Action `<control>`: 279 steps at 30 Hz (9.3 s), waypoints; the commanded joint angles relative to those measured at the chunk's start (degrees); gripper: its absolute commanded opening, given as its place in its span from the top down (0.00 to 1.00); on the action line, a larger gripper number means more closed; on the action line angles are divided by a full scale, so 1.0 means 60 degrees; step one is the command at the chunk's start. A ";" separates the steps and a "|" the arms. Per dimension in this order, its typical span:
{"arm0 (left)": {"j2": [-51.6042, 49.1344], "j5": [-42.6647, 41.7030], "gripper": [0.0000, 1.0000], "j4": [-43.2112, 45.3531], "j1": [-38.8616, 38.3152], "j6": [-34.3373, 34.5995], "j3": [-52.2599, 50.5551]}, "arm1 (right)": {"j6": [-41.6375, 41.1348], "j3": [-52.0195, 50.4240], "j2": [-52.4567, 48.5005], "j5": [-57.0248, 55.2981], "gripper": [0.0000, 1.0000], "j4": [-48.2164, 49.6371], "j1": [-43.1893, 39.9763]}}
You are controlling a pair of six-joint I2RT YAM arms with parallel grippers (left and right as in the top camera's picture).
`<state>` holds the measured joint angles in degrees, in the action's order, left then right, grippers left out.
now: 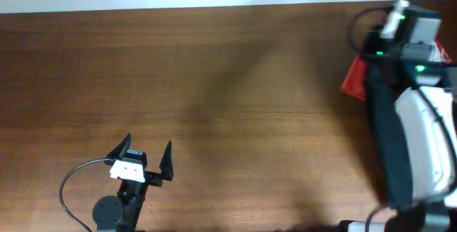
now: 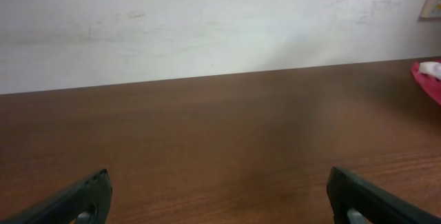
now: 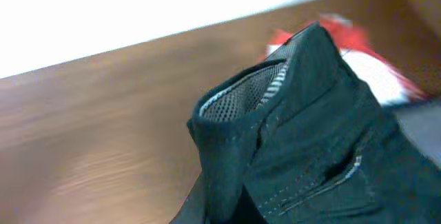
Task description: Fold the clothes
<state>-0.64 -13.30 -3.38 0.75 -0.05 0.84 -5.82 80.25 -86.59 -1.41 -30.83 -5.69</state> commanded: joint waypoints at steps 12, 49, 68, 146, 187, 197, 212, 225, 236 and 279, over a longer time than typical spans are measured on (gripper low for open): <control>0.0040 -0.0076 0.01 -0.0011 -0.0036 -0.0146 -0.0055 | -0.2189 0.0627 -0.2503 0.1599 0.18 0.2218 0.8856; 0.0040 -0.0076 0.01 -0.0011 -0.0036 -0.0146 -0.0055 | -0.3322 0.1967 -0.3151 -0.1147 0.01 -0.5486 0.0550; -0.2120 -0.2761 0.01 -0.0914 -0.0036 0.0463 0.2659 | -0.3322 0.2047 -0.3151 -0.1814 0.01 -0.4863 0.0561; -1.8214 -0.0193 0.93 -0.7901 -0.5053 0.2750 1.3770 | -0.3322 0.2047 -0.3151 -0.1814 0.01 -0.4860 0.0561; -1.9609 -0.1661 0.01 -0.8943 -0.0262 0.0182 1.6396 | -0.3322 0.2047 -0.3151 -0.1814 0.01 -0.4863 0.0561; -1.9631 -0.3217 0.24 -0.6466 -0.1071 -0.0754 1.2801 | -0.3322 0.2047 -0.3151 -0.1814 0.01 -0.4863 0.0561; -1.9638 0.0670 0.98 -0.4513 0.6499 0.5610 1.3719 | -0.3322 0.2047 -0.3151 -0.1814 0.01 -0.4863 0.0561; -1.9759 -0.0106 0.97 -0.3410 0.4874 0.7858 1.3562 | -0.3322 0.2047 -0.3151 -0.1814 0.01 -0.4860 0.0561; -2.1143 -0.0539 0.99 -0.2390 0.4743 -0.0007 1.3562 | -0.3322 0.2047 -0.3151 -0.1814 0.01 -0.4863 0.0561; -1.9303 0.0477 0.95 -0.3869 0.2980 0.2211 1.5460 | -0.3322 0.2047 -0.3151 -0.1814 0.01 -0.4863 0.0561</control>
<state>-125.43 -11.03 -27.99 17.69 14.11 91.29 -25.28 91.83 -106.04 -11.35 -59.94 -2.11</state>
